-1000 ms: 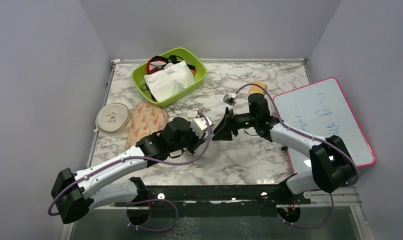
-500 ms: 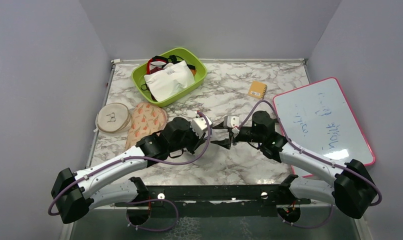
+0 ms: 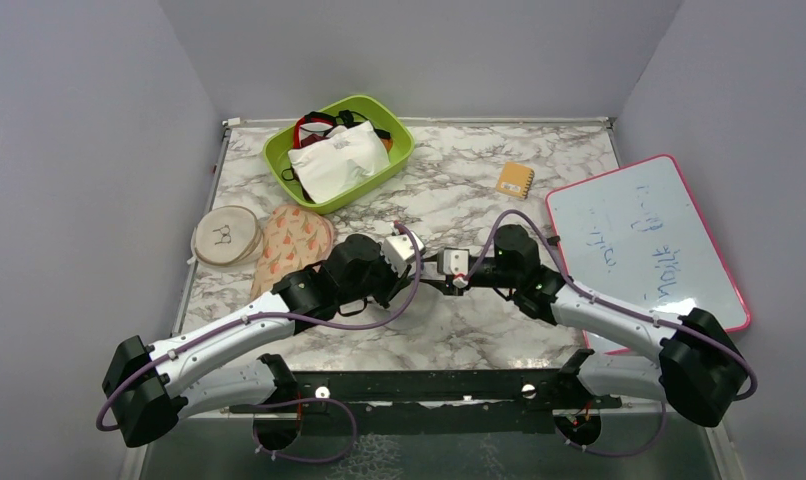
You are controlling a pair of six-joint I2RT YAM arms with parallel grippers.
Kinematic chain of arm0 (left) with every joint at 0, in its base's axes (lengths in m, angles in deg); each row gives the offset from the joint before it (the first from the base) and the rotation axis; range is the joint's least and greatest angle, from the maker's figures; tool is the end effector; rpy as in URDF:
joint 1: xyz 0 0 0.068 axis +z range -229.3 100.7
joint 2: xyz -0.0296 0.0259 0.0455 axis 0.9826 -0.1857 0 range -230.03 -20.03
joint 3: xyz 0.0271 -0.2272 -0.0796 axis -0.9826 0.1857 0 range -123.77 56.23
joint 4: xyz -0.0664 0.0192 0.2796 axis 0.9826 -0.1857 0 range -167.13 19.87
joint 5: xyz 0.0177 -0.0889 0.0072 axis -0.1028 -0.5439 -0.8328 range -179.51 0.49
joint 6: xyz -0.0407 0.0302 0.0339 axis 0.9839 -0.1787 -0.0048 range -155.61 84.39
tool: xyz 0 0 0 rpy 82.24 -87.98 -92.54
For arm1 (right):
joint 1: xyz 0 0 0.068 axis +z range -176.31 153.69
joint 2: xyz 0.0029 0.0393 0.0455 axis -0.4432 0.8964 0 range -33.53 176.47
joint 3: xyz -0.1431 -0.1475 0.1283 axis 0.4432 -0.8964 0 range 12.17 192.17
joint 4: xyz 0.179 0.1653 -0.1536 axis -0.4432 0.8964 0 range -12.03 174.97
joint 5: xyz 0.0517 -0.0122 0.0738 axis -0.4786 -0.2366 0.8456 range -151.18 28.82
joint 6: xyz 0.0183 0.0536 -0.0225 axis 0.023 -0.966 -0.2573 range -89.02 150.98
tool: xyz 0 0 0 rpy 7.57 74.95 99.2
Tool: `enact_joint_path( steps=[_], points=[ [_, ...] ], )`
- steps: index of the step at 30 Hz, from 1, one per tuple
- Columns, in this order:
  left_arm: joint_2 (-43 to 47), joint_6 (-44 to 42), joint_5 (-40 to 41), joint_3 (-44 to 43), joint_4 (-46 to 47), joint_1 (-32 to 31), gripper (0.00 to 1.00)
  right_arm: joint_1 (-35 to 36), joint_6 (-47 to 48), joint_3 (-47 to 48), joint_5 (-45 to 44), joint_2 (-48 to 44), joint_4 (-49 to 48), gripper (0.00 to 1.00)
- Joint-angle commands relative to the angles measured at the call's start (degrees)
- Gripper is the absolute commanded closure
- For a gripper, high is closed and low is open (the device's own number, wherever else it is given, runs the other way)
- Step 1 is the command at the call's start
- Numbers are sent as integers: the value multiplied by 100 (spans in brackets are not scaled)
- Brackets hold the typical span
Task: Unzip the laundry bag and remove the bra
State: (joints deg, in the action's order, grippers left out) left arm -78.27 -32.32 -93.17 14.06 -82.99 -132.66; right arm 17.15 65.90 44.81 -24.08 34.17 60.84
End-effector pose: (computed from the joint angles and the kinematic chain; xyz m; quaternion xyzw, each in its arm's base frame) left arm 0.1656 -0.2275 0.2353 0.3790 0.7731 -0.2652 0.4339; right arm 0.1951 0.2229 0.1867 -0.6295 0.4759 0.2981 0.5370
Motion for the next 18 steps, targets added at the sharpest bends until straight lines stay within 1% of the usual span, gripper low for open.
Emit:
enact_joint_path(
  steps=[1, 3, 6, 7, 18],
  points=[
    [41, 67, -99, -74, 141, -17, 100, 56, 111, -99, -244, 26, -155, 61],
    [43, 58, -112, -81, 141, -16, 100, 55, 50, -74, -330, 81, -189, 62],
    [33, 43, -117, -89, 142, -16, 100, 55, -1, 35, -403, 215, -120, 72],
    [30, 45, -117, -89, 136, -16, 100, 55, -7, 61, -434, 234, -105, 74],
    [25, -22, -144, -92, 118, -16, 100, 57, -76, -128, -766, -34, -145, 75]
  ],
)
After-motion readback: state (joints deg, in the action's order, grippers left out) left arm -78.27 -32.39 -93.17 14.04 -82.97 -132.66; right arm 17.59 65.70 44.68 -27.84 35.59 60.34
